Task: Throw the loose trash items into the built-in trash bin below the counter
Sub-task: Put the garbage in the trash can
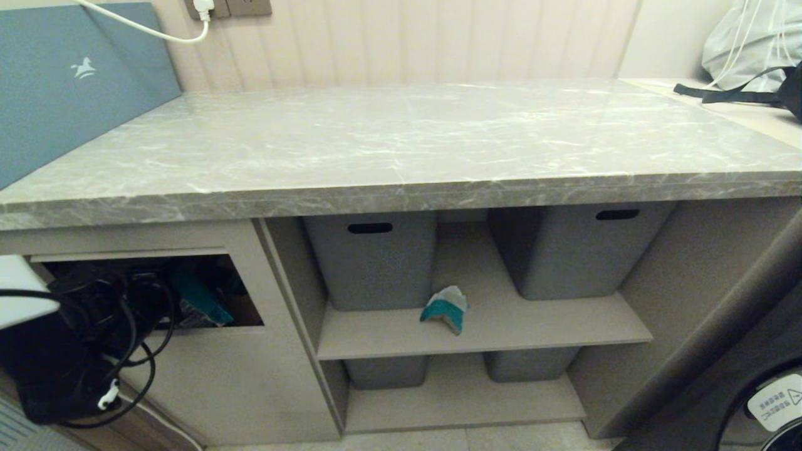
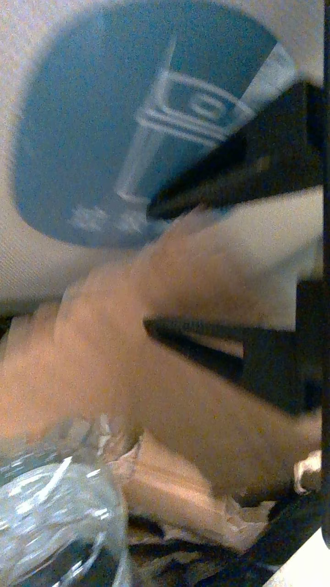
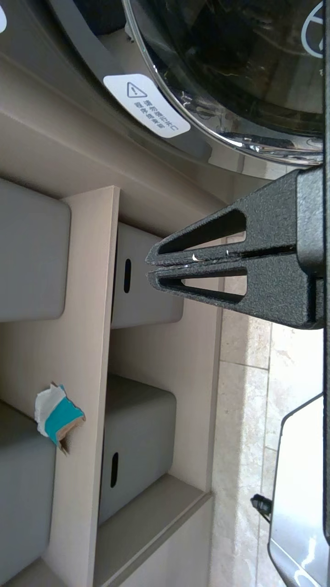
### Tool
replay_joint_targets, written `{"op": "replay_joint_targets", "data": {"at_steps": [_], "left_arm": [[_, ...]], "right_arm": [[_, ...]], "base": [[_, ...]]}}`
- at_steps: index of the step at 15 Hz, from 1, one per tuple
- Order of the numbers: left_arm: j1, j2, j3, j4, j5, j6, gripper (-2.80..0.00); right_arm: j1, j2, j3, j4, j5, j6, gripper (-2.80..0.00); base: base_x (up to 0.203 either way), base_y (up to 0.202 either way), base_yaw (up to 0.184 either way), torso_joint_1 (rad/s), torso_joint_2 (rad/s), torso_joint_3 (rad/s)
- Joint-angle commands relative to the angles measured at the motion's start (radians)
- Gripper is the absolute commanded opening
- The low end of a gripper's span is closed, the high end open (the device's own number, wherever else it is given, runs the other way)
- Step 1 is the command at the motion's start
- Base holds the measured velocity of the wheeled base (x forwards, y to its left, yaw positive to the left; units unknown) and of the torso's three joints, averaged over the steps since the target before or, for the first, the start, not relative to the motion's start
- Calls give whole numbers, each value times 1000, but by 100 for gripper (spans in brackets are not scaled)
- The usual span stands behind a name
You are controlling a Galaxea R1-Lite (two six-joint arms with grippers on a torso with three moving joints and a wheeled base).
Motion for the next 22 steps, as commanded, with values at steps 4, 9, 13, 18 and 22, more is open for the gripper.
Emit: {"op": "replay_joint_targets", "data": {"at_steps": [4,9,13,18,22], "left_arm": [[-26,-3,-2,-9,-6,6,0],[-46,-20,25,-9,5,-1,0],[-20,-91,111,-9,19,-3,0],[28,-311,404,-9,22,-8,0],[73,-519,615,-9,52,34,-67]], "right_arm": [[0,-1,-1,1,1,-2,-280],[0,-1,0,0,1,0,-280],[0,-1,0,0,1,-1,-280],[0,-1,-1,1,1,0,-280],[0,-1,0,1,1,-2,-280]], "base": [[0,0,0,0,0,0],[0,0,0,0,0,0],[0,0,0,0,0,0],[0,0,0,0,0,0],[0,0,0,0,0,0]]}}
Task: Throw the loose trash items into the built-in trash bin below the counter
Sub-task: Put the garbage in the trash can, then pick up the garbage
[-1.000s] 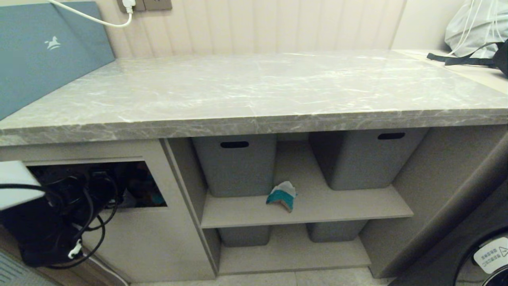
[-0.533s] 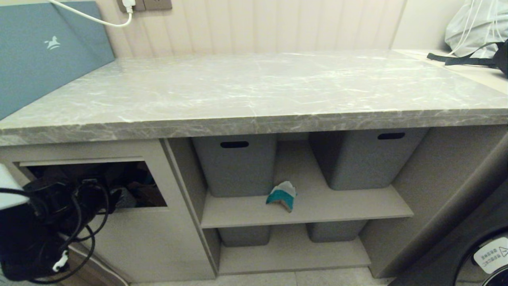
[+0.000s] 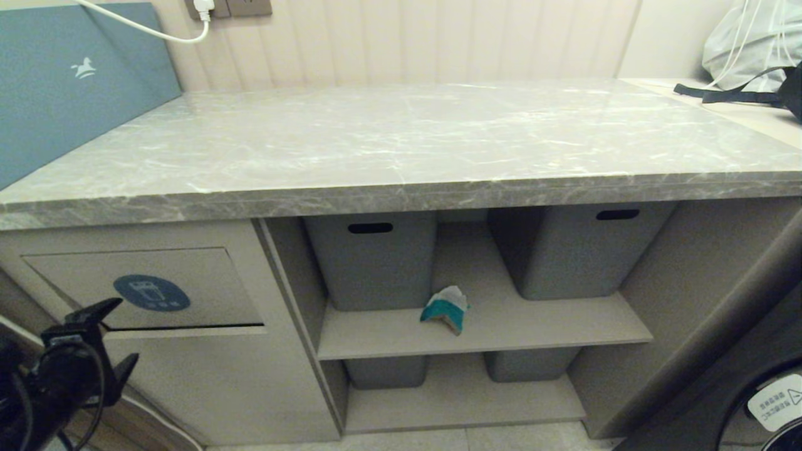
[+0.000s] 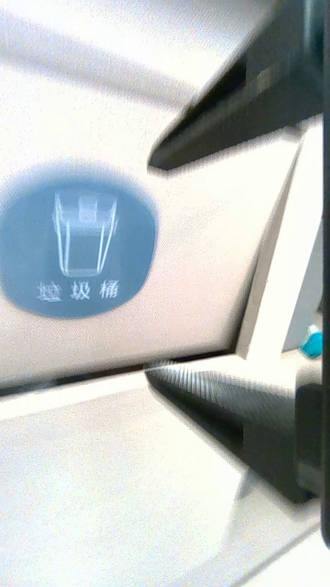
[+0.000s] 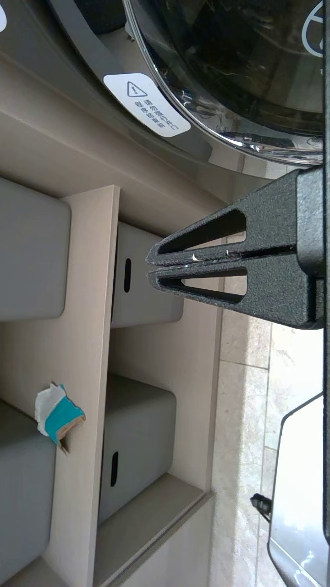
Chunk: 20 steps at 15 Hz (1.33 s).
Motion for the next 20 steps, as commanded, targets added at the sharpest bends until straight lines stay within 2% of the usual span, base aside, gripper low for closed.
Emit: {"op": "replay_joint_targets", "data": {"at_steps": [1,3,4,6,7,9,10,12,13,15,16,18,20], "left_arm": [[28,-138,45,-6,8,25,-280],[47,-236,53,3,-5,139,-280],[49,-287,50,6,-65,237,-280],[50,-401,45,32,-282,451,-280],[48,-454,40,67,-361,542,-280],[6,-577,4,210,-484,722,-280],[-43,-628,-31,296,-508,782,-280],[-219,-715,-129,499,-530,919,-280],[-311,-745,-171,597,-534,1013,-280],[-483,-775,-236,781,-522,1244,-280],[-552,-780,-255,850,-494,1320,-280],[-660,-766,-275,929,-368,1379,-280],[-738,-708,-285,943,-323,1390,-280]], "right_arm": [[0,-1,-1,1,1,0,-280],[0,-1,0,1,1,-2,-280],[0,-1,-1,1,1,0,-280],[0,-1,0,-1,1,0,-280],[0,-1,-1,-1,1,0,-280],[0,-1,1,-1,1,0,-280],[0,-1,-1,1,1,-1,-280],[0,-1,1,1,1,0,-280],[0,-1,-1,0,1,0,-280],[0,-1,1,1,1,0,-280],[0,-1,0,1,1,0,-280],[0,-1,1,1,1,0,-280],[0,-1,-2,1,-1,-10,-280]], "base": [[0,0,0,0,0,0],[0,0,0,0,0,0],[0,0,0,0,0,0],[0,0,0,0,0,0],[0,0,0,0,0,0],[0,0,0,0,0,0],[0,0,0,0,0,0],[0,0,0,0,0,0],[0,0,0,0,0,0],[0,0,0,0,0,0],[0,0,0,0,0,0],[0,0,0,0,0,0],[0,0,0,0,0,0]]}}
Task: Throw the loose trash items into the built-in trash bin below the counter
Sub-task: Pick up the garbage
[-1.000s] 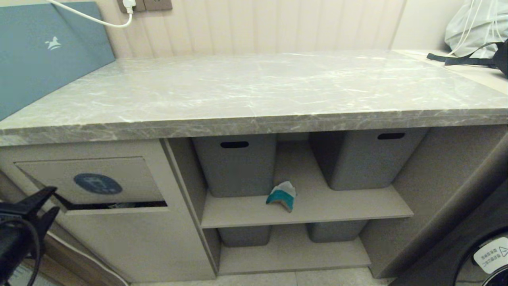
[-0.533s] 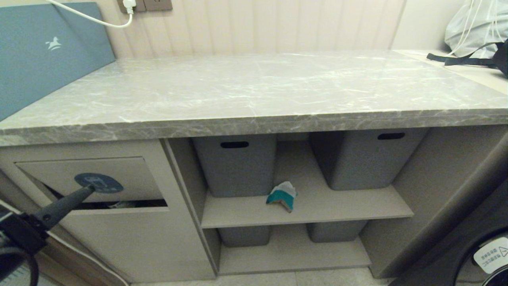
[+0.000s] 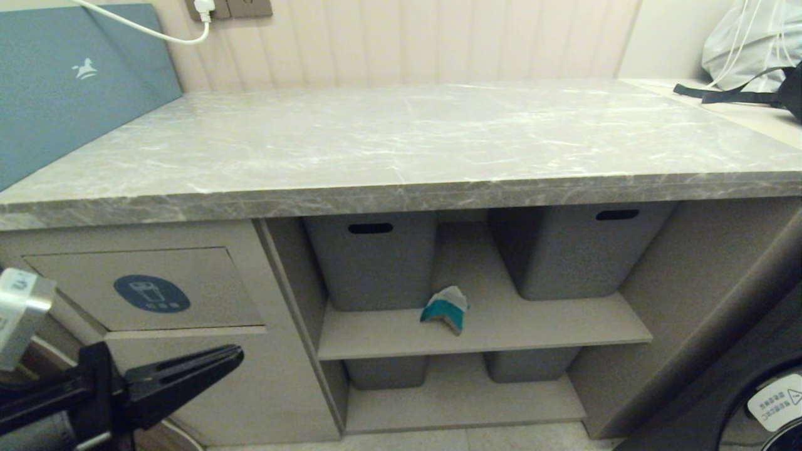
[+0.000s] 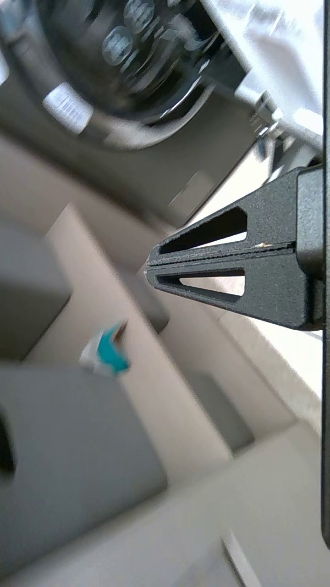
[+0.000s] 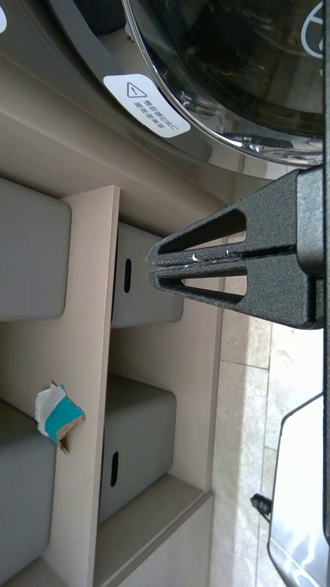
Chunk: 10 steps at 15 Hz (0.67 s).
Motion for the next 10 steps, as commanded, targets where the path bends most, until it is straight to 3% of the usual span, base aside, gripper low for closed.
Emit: {"op": "replay_joint_targets", "data": {"at_steps": [1,5,10], "left_arm": [[-57,49,-11,-1,4,1,-280],[-179,145,-13,-8,13,4,-280],[-201,327,-52,-37,24,4,-280]], "right_arm": [[0,-1,-3,1,0,-4,-280],[0,1,-3,2,0,0,-280],[0,-1,-3,2,0,1,-280]], "base": [[0,0,0,0,0,0],[0,0,0,-69,212,144],[0,0,0,-96,345,246]]}}
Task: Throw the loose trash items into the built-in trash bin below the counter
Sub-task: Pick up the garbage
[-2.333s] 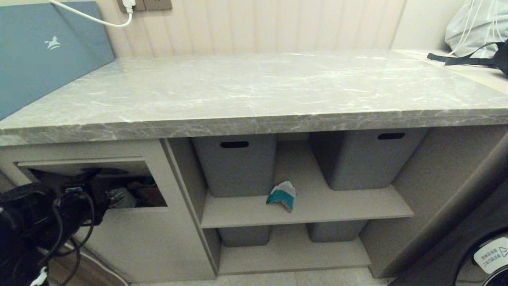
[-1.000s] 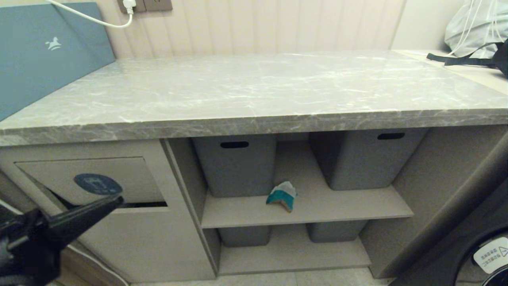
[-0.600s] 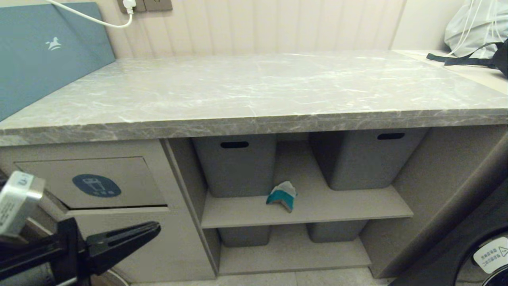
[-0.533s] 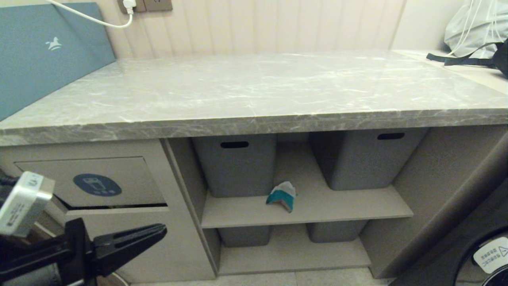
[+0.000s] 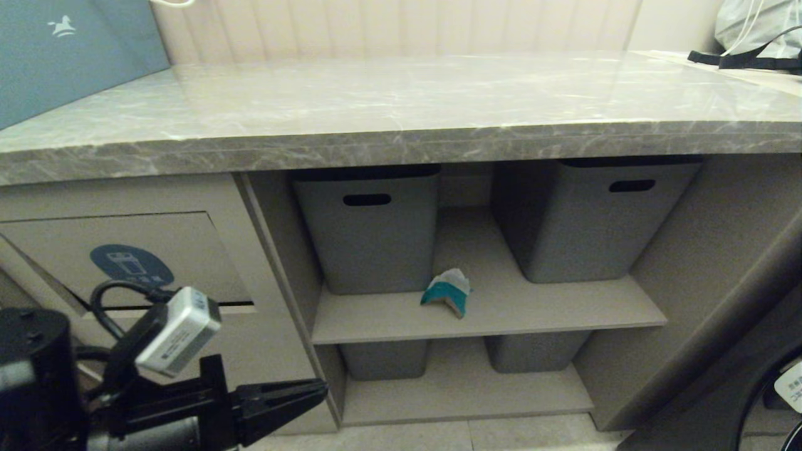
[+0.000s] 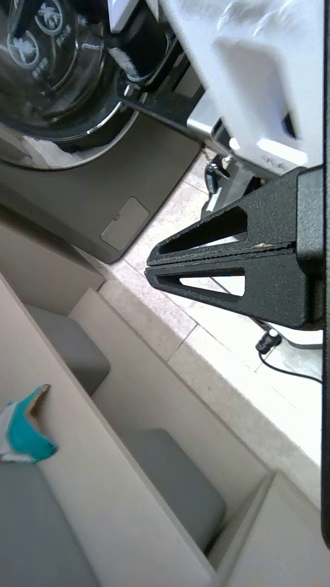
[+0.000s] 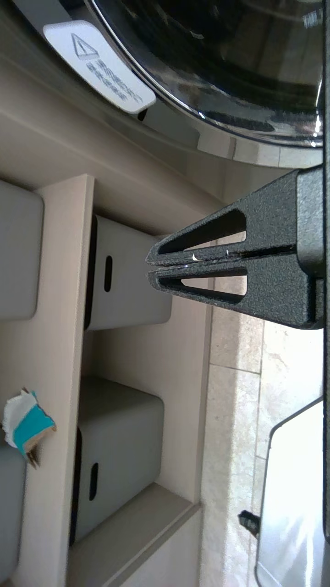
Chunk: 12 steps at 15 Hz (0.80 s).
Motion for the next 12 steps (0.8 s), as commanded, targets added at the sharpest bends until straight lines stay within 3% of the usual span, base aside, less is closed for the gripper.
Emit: {"op": "replay_joint_targets", "data": {"at_steps": [1,3,7,9,12], "left_arm": [[-9,132,-33,-25,-4,-7,-280],[-36,232,-111,-69,-12,-64,-280],[-77,374,-239,-87,-14,-361,-280],[-117,429,-267,-88,-5,-461,-280],[-191,530,-300,-88,75,-616,-280]], "right_arm": [[0,-1,0,1,0,-1,-280],[0,-1,0,1,0,-1,-280],[0,-1,1,-1,2,6,-280],[0,-1,1,-1,2,6,-280],[0,-1,1,-1,2,6,-280]], "base": [[0,0,0,-26,95,43],[0,0,0,-4,46,40],[0,0,0,1,6,4],[0,0,0,0,0,0],[0,0,0,0,0,0]]}}
